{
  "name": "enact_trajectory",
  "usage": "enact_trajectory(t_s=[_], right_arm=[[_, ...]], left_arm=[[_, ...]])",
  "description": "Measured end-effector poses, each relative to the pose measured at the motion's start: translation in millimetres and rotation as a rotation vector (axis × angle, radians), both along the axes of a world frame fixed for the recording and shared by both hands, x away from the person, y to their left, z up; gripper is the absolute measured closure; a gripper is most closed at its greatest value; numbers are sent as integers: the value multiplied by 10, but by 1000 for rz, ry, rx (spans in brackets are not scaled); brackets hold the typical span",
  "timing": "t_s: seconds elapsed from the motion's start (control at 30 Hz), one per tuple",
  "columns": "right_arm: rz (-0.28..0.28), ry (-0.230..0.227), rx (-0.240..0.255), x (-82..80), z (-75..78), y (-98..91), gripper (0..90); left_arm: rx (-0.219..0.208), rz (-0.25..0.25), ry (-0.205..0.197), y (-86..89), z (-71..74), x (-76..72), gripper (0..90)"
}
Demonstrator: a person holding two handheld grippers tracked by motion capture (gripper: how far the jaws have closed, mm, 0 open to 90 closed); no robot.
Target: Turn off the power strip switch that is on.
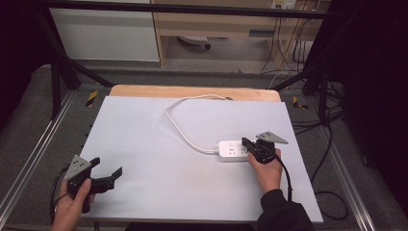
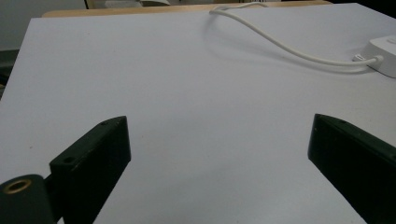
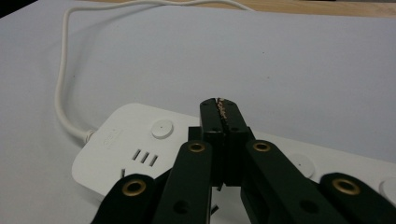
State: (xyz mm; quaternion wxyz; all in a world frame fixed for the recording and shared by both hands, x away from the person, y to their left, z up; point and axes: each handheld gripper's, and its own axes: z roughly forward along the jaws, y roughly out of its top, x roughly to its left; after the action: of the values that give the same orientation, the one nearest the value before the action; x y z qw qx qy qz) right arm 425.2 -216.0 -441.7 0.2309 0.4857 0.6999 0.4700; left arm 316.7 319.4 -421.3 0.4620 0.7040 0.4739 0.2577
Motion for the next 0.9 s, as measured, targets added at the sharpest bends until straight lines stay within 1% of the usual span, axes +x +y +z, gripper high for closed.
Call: enact_trajectory(t_s=[0.07,0.2,0.27,0.37,0.43,0.53,0.6,0.63,0.9], right_arm=[[5,-3,0,12,1,10,900],[-4,3,-8,9,-3,16,900],[-6,11,1,12,-6,20,900],[-8,11,0,18,-5,31,900],[-6,17,-5,25,-14,48,900],[-11,13,-14,40,-21,47,900],[-21,5,-12,46,-18,32,900],[-26,9,-7,48,-20,26,900],[-24,19,1,57,-42,31,900]], left_arm=[[4,2,6,2,-6,2,55],[-1,5,-2,21,1,-2,56],[-4,3,-2,26,1,-3,55],[-4,2,-3,27,-2,4,56],[-2,0,-2,25,-3,4,56],[-1,0,-3,23,-2,4,56],[-1,1,-4,23,-1,3,56],[-1,1,-4,23,-1,3,56],[1,-1,-5,23,-1,3,56]])
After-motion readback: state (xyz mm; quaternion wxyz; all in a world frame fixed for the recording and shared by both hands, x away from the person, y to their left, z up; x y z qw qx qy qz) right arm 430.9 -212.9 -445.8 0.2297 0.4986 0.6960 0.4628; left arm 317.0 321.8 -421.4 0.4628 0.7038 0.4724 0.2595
